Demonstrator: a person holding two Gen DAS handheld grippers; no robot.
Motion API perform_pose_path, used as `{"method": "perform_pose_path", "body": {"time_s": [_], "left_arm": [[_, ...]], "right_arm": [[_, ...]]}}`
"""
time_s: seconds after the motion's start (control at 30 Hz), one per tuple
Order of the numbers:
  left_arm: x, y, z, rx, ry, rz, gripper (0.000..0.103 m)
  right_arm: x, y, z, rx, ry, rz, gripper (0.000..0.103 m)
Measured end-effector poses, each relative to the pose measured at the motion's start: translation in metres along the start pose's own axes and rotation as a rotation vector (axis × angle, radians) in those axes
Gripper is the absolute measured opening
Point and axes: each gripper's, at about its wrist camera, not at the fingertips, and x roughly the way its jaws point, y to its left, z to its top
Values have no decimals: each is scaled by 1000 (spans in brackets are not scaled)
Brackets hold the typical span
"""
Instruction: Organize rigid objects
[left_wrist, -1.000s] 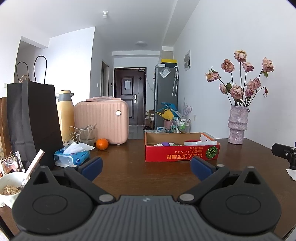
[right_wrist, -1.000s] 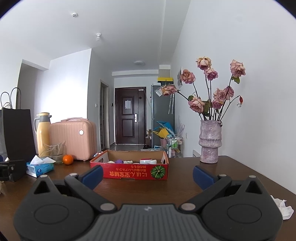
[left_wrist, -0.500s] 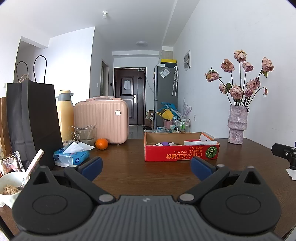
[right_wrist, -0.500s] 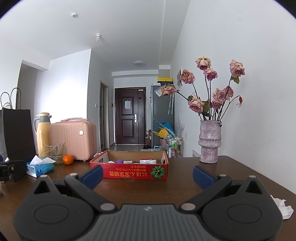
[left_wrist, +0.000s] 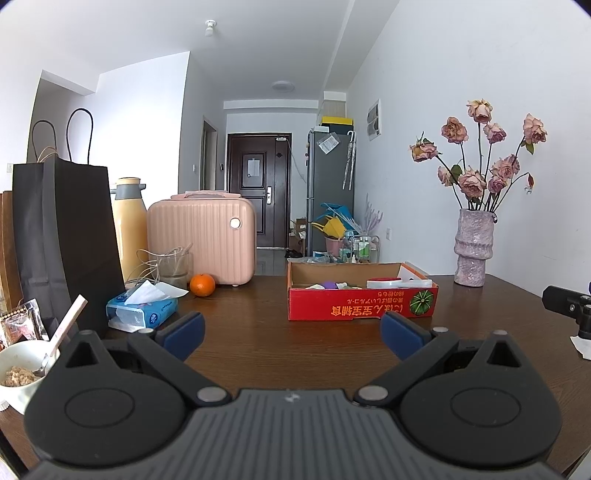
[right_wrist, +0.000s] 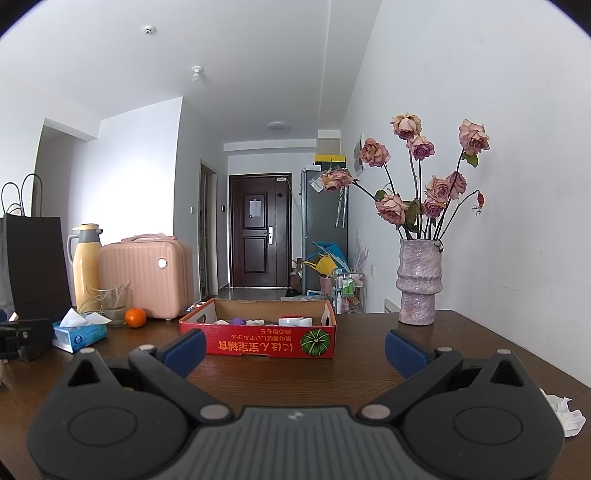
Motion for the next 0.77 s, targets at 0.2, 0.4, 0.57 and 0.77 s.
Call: {"method": "perform_pose_path", "body": {"time_s": [0.2, 0.4, 0.57, 0.77], "left_arm": [[0, 0, -1, 0, 4, -5, 103], [1, 0, -2, 0, 6, -5, 103], [2, -1, -2, 3, 7, -17, 103], [2, -1, -2, 1, 7, -24, 103]], "right_arm": [[1, 0, 0, 0, 1, 0, 103], [-1, 0, -1, -1, 4, -1, 103], [-1, 0, -1, -1, 4, -1, 103], [0, 0, -1, -1, 4, 0, 103]]}}
